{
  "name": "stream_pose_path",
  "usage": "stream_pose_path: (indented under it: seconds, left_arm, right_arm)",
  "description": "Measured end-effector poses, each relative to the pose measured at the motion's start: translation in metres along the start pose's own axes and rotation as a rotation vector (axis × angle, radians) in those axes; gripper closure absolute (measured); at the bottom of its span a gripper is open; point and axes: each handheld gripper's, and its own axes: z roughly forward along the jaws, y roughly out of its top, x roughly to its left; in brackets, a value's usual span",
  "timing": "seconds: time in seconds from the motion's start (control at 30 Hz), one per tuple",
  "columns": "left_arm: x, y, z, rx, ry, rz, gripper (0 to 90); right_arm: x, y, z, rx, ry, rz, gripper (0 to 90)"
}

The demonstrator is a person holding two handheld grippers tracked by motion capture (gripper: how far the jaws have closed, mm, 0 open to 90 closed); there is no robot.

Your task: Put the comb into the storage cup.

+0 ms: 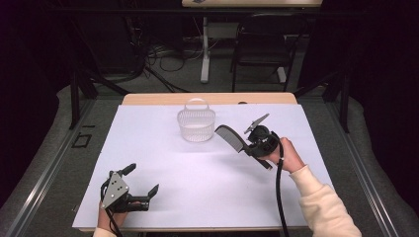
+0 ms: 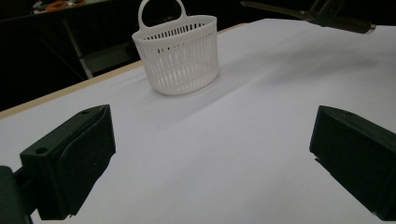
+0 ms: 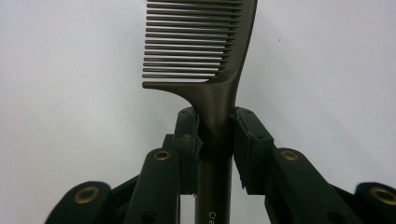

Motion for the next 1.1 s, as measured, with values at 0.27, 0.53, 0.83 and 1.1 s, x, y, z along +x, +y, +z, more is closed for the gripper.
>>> stream_pose_path:
  seconds: [0.27,0.53,0.83,1.1]
  left_arm:
    - [0.001,0.0,-0.002,-0.008,0.009,-0.001,0.1]
    - [0.001,-0.001,0.0,-0.002,0.01,-0.007,0.1]
    - [0.001,-0.001,0.0,-0.001,0.008,-0.004,0.1]
    - [0.001,0.0,0.002,0.0,0.008,-0.008,0.1]
  right_arm:
    - [0.003,0.004,0.004,-0.057,0.0,0.012,72.6]
    - [-0.006,0.0,0.0,-0.103,-0.017,0.045,72.6]
    - [-0.009,-0.002,-0.003,-0.151,-0.029,0.066,72.6]
    - [-0.014,-0.004,-0.002,-0.165,-0.039,0.072,72.6]
